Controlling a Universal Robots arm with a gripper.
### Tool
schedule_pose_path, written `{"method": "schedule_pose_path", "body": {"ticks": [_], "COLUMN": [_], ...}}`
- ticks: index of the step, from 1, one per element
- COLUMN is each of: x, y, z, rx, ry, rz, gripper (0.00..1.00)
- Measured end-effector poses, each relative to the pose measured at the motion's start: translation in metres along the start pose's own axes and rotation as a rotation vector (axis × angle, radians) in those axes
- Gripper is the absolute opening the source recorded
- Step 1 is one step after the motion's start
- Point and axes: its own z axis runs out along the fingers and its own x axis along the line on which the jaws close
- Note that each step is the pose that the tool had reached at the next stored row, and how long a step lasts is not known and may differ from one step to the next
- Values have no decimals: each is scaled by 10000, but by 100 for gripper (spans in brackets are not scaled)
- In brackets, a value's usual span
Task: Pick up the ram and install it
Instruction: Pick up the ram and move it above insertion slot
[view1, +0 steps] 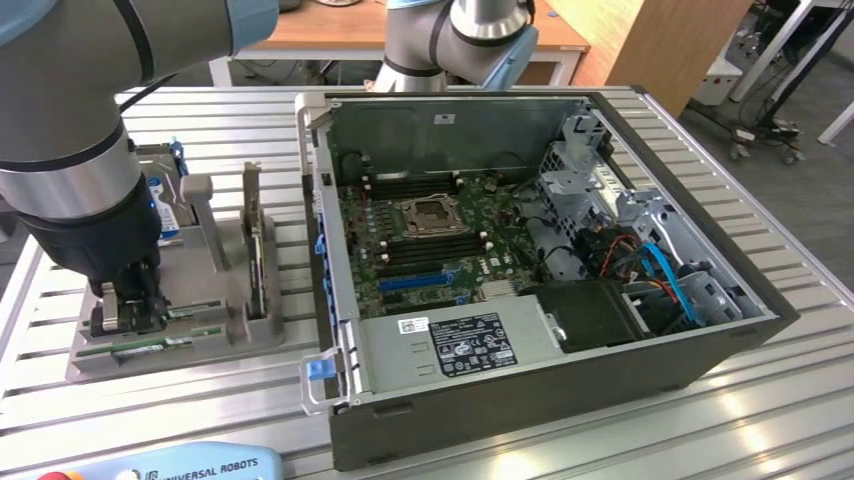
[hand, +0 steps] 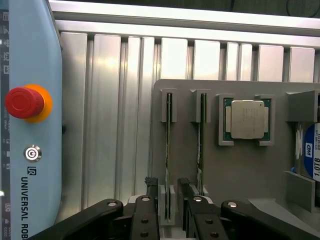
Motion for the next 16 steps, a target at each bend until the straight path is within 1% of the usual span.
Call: {"method": "schedule_pose_path", "body": {"ticks": [6,8,10,16], "x": [1,2,3,4], "y": [0,-1,-3,-6], "z": [1,10,35,121], "rx": [0,1,-1,-1], "ry": [0,10,20,21], "rz": [-2,-2,-3,-1], "gripper": [29,29,29,29]}}
